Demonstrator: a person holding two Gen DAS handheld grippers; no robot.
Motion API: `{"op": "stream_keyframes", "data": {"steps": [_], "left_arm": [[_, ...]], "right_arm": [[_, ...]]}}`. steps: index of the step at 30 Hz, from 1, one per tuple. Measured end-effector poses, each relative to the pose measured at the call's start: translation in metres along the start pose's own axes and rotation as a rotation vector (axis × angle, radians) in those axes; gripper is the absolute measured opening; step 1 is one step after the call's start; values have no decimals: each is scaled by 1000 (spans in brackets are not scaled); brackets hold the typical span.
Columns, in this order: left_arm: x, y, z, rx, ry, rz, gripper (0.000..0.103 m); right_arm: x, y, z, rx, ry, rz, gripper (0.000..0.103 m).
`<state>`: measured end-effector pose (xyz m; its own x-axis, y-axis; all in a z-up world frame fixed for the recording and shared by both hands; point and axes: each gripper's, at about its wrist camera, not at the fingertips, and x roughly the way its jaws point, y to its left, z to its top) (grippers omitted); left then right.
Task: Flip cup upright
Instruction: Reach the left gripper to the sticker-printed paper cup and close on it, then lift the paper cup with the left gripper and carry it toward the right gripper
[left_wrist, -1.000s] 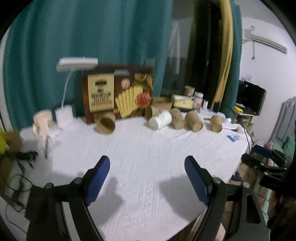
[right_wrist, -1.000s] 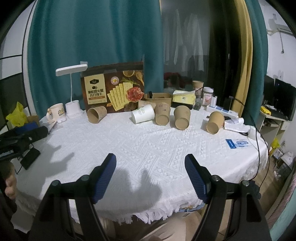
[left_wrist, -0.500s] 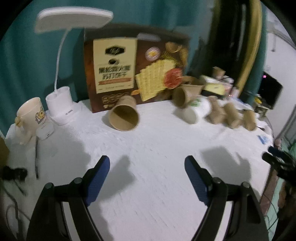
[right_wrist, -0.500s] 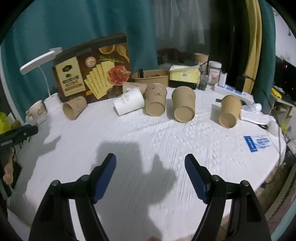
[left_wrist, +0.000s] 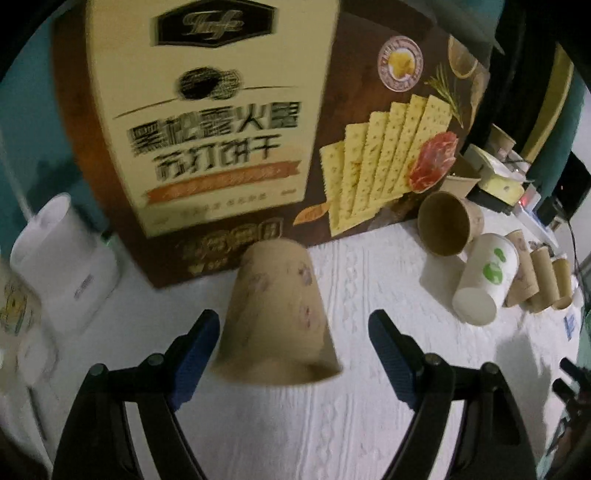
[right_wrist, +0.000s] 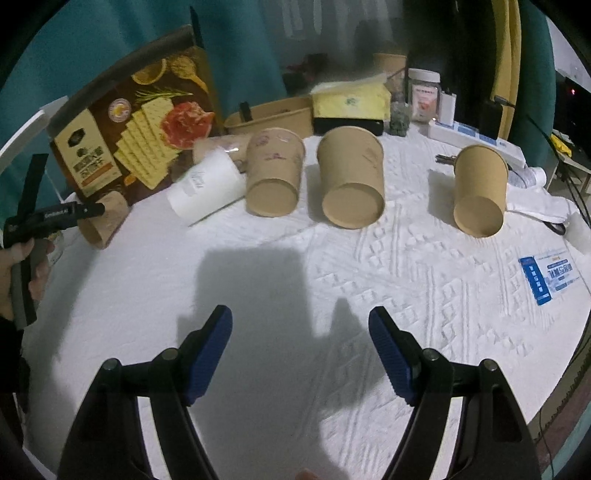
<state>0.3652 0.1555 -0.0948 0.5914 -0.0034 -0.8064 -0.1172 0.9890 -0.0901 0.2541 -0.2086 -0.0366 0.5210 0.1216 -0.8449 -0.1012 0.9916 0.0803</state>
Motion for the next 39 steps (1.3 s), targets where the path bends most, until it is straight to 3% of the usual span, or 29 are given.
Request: {"op": "stream_keyframes", "data": {"steps": [4,7,12,17,23,33,39], "left_arm": [[15,-3,4,31,30,7,82],[23,-5,6,69,53,26,63],[24,-5,9,97,66,5,60],[-1,-24,5,136,48,-64,60],[-59,-85,-33,305,51,-242,60],[-131,-195,-134,594,120,-494,60],[-128,-225,-172,692,162,-525,60]], "right_arm": [[9,-9,5,28,4,-15,74],[10,-11,9,35,0,-11,74],[10,-12,9,41,3,-5,74],[1,-14,4,54,-3,-6,74],[-21,-18,-14,68,-16,-10,74],[-74,-21,-75,95,-35,-28,74],[-94,-21,-116,70,-27,-44,74]]}}
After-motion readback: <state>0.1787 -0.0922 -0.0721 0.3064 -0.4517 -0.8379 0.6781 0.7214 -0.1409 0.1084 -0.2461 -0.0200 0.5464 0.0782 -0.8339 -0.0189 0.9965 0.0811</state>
